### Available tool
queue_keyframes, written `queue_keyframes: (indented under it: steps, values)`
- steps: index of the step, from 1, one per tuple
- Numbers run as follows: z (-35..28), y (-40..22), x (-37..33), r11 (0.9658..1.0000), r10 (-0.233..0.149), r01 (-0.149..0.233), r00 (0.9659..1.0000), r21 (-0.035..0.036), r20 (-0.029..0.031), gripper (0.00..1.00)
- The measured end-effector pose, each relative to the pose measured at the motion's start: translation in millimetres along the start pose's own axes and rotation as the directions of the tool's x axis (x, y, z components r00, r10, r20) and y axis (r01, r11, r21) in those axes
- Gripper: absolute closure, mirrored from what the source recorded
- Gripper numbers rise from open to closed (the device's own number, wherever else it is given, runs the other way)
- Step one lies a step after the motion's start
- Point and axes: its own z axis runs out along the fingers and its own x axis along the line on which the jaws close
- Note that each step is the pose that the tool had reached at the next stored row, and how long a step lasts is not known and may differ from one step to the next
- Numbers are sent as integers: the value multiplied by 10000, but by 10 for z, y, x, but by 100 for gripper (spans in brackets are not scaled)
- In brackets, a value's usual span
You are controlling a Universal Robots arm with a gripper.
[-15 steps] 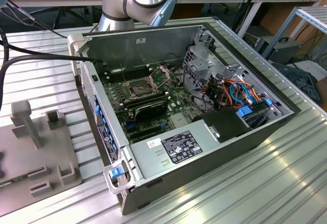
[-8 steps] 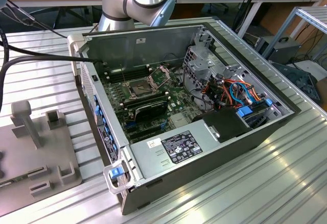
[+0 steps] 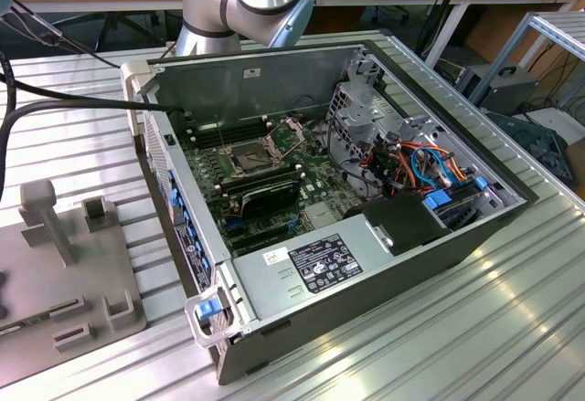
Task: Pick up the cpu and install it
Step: 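Pick up the cpu and move it towards the insertion slot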
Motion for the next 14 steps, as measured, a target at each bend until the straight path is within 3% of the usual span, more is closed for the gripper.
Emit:
queue_keyframes:
  steps: [1,3,14]
  values:
    - [0,0,0,10000,0,0,10000,0,0,89]
    - [0,-2,0,10000,-1,1,10000,0,0,46]
    - [7,-2,0,10000,0,0,10000,0,0,46]
